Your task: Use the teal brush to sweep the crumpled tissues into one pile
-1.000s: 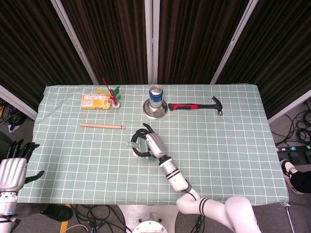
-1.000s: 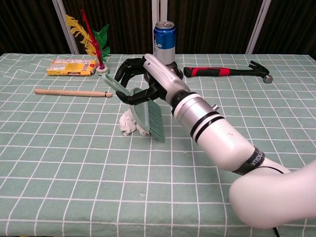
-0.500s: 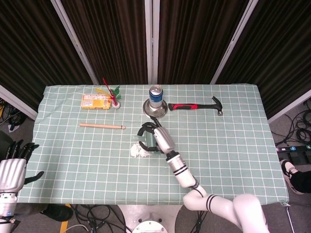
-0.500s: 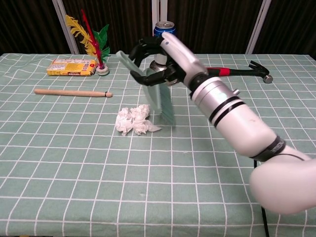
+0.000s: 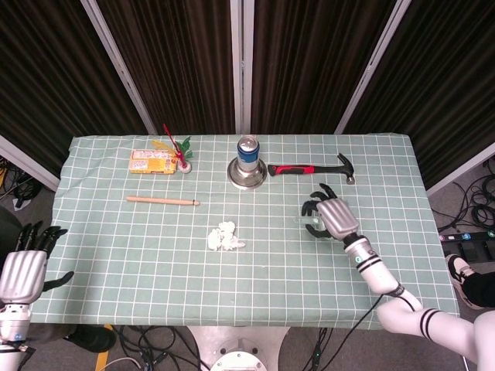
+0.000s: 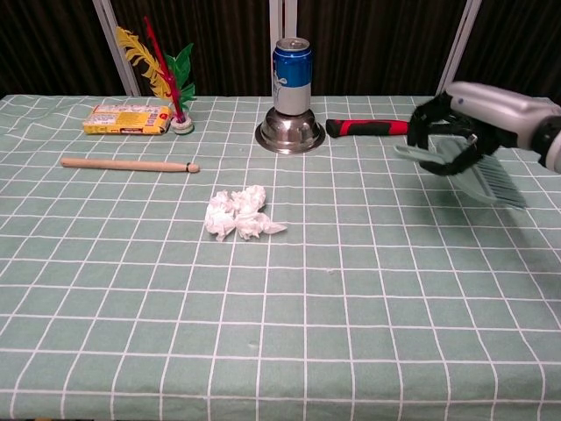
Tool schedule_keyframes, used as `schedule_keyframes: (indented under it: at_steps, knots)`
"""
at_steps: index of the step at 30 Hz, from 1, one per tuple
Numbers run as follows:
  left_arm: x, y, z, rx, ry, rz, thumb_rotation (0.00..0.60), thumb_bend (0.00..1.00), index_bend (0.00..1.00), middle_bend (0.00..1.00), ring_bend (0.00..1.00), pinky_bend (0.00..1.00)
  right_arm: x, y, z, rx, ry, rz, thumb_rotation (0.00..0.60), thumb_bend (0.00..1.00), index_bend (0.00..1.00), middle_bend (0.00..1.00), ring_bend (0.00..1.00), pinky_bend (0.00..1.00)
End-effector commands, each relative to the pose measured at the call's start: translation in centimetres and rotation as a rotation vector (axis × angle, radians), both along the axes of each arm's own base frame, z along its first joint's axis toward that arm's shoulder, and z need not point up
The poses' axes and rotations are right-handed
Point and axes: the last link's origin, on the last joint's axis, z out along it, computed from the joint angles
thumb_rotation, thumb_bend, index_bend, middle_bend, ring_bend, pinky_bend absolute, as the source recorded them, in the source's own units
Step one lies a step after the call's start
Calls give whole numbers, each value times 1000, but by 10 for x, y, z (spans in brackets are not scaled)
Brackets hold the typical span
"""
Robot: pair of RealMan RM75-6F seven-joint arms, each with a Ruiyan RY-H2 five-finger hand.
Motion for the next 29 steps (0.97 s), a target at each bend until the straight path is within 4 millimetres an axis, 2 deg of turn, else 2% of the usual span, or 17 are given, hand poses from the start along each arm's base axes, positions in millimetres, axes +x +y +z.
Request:
schedule_keyframes:
  at_steps: [1, 4, 7, 9, 12, 17, 22, 25, 29]
  knots:
    - [0, 1, 0, 0, 1, -1, 600, 0, 195, 166, 43, 49, -20, 9, -4, 58, 109, -37, 600, 456, 378, 449, 97, 0]
    - [0, 1, 0, 0, 1, 0, 600, 0, 196, 166, 43, 49, -23, 9, -7, 76, 148, -44, 600, 436, 240, 330, 23, 0]
    - [-1, 0, -1, -3, 0, 2, 600, 0, 196, 166, 43, 49, -24, 12, -5, 77, 136, -51, 600, 422, 157, 262, 4, 0]
    - [-1, 0, -2, -3, -2, 2, 600, 0, 196, 166, 43, 49, -24, 14, 1, 68, 123, -53, 600, 406, 104, 220, 1, 0]
    - [-2, 1, -1, 4, -4, 1, 600, 0, 196, 166, 43, 49, -25, 23, 21, 16, 97, -34, 600, 381, 52, 174, 0, 0]
    - [-6, 4, -4, 4, -2, 3, 600, 0, 196, 166, 43, 49, -42, 56, 70, -105, 53, -30, 600, 376, 26, 147, 0, 0]
    - [-6, 8, -9, 1, 6, -8, 600, 0, 195, 166, 43, 49, -62, 104, 115, -246, -8, -33, 600, 377, 13, 126, 0, 0]
    - [-5, 10, -11, 2, 7, -17, 600, 0, 195, 167, 43, 49, -71, 131, 133, -312, -34, -41, 600, 377, 13, 124, 0, 0]
    - [-4, 9, -15, 1, -1, -23, 600, 0, 196, 166, 43, 49, -79, 159, 146, -361, -40, -59, 600, 379, 12, 125, 0, 0]
